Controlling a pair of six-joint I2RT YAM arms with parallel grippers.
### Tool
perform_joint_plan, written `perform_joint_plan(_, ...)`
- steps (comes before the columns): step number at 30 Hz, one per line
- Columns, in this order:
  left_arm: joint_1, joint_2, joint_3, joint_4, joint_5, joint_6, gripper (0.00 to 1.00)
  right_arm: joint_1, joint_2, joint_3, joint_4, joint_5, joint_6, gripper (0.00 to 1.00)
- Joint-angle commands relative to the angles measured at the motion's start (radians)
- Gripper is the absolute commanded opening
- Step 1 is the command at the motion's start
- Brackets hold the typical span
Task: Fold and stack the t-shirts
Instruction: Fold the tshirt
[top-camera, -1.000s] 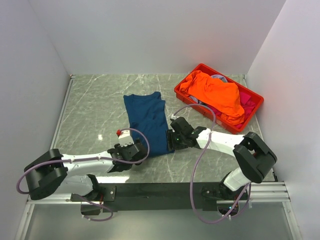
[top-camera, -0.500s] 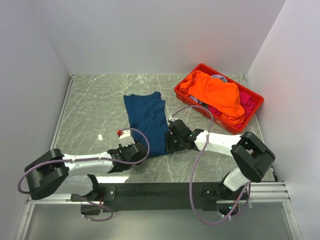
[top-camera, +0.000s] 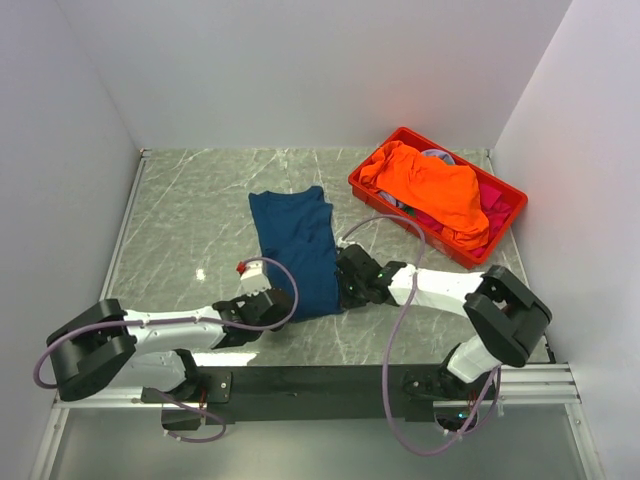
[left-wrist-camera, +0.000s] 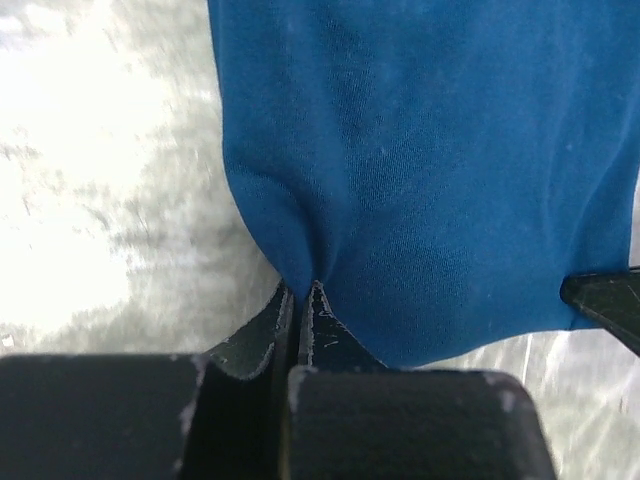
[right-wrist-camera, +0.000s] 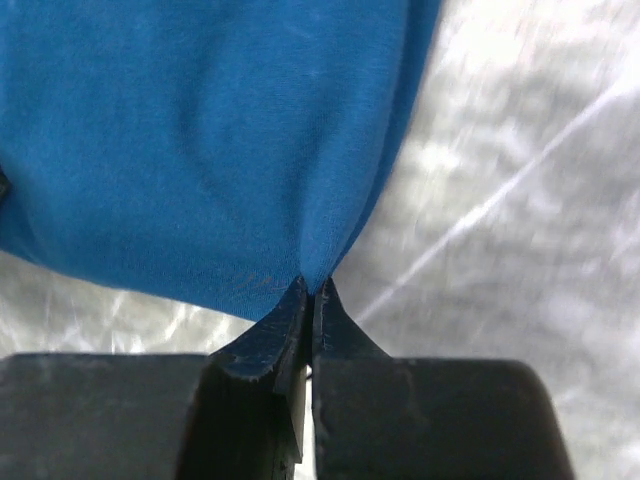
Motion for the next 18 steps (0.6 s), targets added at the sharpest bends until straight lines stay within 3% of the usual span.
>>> perform_joint_plan(1,-0.008,-0.046,-0.034,-0.136,0.161,0.066,0.01,0.057,-0.099,-0.021,-0.134,0.040,0.001,0.00)
perform_joint_plan(10,-0.043,-0.276,-0.049,-0.254,0.349,0.121,0.01,0.132,-0.328,-0.065,-0.327,0.002,0.023,0.00)
perform_joint_plan(18,-0.089,-0.344,0.015,-0.368,0.579,0.210,0.01,0.212,-0.400,-0.025,-0.538,-0.171,-0.016,0.00)
